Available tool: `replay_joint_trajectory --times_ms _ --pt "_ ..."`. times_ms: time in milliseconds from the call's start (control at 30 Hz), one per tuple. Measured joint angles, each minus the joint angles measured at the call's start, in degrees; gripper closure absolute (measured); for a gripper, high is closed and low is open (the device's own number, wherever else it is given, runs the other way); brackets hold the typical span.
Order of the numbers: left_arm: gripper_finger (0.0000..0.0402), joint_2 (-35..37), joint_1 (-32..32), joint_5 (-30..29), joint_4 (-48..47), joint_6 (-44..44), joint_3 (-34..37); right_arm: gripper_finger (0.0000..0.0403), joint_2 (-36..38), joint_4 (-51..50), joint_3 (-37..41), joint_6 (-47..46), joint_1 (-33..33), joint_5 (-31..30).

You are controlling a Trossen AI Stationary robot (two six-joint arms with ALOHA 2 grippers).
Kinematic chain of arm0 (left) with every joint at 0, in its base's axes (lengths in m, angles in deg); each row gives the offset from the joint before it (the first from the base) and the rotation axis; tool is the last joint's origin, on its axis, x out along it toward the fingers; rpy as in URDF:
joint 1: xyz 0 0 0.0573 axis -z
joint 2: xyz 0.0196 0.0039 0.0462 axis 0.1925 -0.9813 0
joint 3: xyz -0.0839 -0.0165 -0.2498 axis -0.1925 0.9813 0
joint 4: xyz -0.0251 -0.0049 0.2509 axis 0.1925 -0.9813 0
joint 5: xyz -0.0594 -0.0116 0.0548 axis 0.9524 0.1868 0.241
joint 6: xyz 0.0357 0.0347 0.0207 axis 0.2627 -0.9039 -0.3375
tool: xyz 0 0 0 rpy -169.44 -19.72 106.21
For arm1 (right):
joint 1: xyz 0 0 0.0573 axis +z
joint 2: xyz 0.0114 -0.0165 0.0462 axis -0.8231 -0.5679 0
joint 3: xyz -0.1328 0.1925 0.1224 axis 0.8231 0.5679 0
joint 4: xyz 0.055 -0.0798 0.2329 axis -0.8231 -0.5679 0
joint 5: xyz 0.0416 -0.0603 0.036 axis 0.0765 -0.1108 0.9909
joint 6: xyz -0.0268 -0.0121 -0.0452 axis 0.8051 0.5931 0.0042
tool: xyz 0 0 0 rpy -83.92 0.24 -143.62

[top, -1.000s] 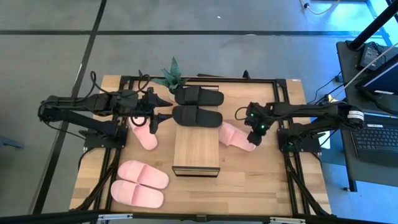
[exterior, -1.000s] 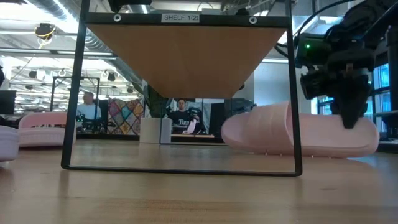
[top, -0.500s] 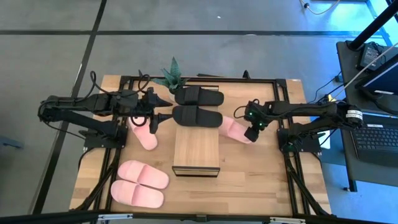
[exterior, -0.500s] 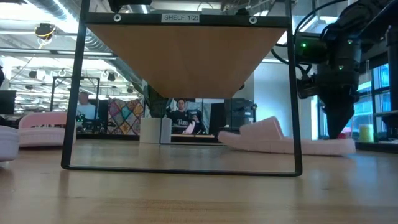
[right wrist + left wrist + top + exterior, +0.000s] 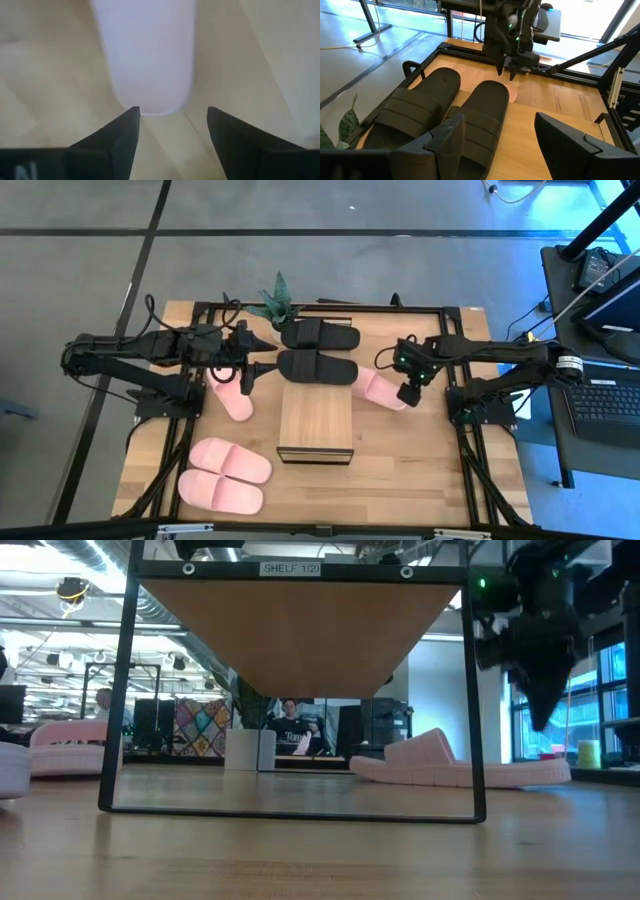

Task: Pick and place slides into the shelf
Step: Put the pink slide under the shelf

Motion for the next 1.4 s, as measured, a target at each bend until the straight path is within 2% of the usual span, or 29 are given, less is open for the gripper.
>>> replay_joint_trajectory --times_ms 67,200,367,633,800,933,1033,1200,1400 --pt "0.0172 0.0 0.0 0.0 -0.1 0.0 0.0 0.0172 0.0 -0.1 -1.4 -3.3 1.5 0.0" --pt "0.0172 0.0 0.0 -0.4 -0.2 1.8 0.0 0.0172 0.2 -2.7 -2.0 -25.5 2.8 1.0" --pt "0.0172 0.0 0.0 -0.4 -0.2 3.0 0.0 0.0172 2.5 -2.9 0.6 -44.0 6.3 -0.1" --pt "0.0172 0.0 0.0 -0.4 -0.3 3.0 0.0 0.0172 3.0 4.5 5.4 -63.5 11.4 -4.0" --pt "0.0172 0.0 0.0 -0.4 -0.4 2.9 0.0 0.0173 3.0 11.8 9.4 -72.4 13.7 -7.3" --pt "0.0172 0.0 0.0 -0.4 -0.7 2.6 0.0 0.019 3.0 13.0 12.1 -77.8 14.6 -7.6" --pt "0.0172 0.0 0.0 -0.4 -2.0 2.6 0.0 0.021 2.9 15.3 13.9 -82.3 15.6 -9.6" --pt "0.0172 0.0 0.0 -0.4 -4.5 2.5 0.0 0.0247 2.9 26.8 17.5 -85.6 16.1 -11.9" --pt "0.0172 0.0 0.0 -0.4 -5.7 -0.1 0.0 0.0304 3.1 29.7 21.0 -88.3 16.2 -13.1"
